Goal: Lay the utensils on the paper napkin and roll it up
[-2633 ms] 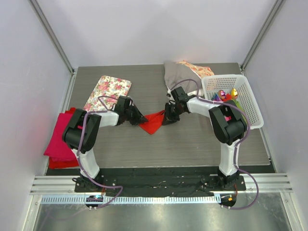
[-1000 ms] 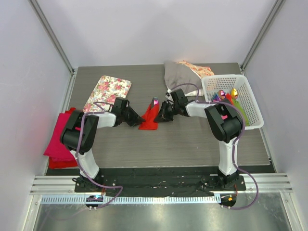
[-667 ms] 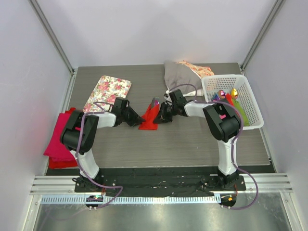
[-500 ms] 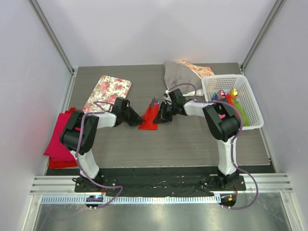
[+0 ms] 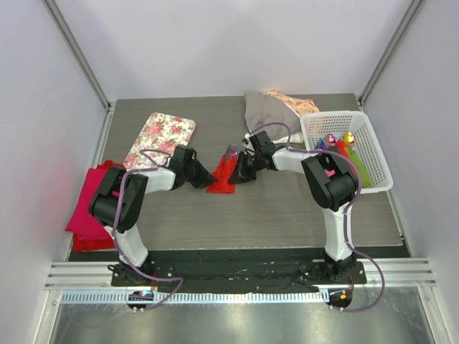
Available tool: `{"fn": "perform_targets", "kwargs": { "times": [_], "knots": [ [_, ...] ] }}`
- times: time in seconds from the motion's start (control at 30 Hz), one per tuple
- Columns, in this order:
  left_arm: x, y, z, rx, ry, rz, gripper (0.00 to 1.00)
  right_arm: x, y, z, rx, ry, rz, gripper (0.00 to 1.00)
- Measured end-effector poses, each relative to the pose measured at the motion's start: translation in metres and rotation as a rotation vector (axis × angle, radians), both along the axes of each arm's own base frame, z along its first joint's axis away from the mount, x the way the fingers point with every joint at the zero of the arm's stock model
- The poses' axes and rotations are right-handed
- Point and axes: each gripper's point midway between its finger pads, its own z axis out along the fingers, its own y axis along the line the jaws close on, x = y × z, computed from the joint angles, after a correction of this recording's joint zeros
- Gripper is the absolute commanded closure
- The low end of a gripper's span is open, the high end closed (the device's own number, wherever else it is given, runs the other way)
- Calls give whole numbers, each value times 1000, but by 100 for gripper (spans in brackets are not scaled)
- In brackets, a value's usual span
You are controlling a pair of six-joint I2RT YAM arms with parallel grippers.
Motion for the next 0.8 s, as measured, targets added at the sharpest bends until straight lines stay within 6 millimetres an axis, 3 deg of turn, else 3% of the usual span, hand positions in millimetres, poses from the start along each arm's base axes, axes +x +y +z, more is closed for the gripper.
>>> {"fn": "perform_targets", "kwargs": {
  "times": [0.47,0.8],
  "knots": [
    [-2,-17,10,-26,-12,-13,100,0,1,0,-24,-17,15,94],
    [4,-25,37,-88,-53,11,100,0,1,0,-41,-17,18,94]
  ]
}}
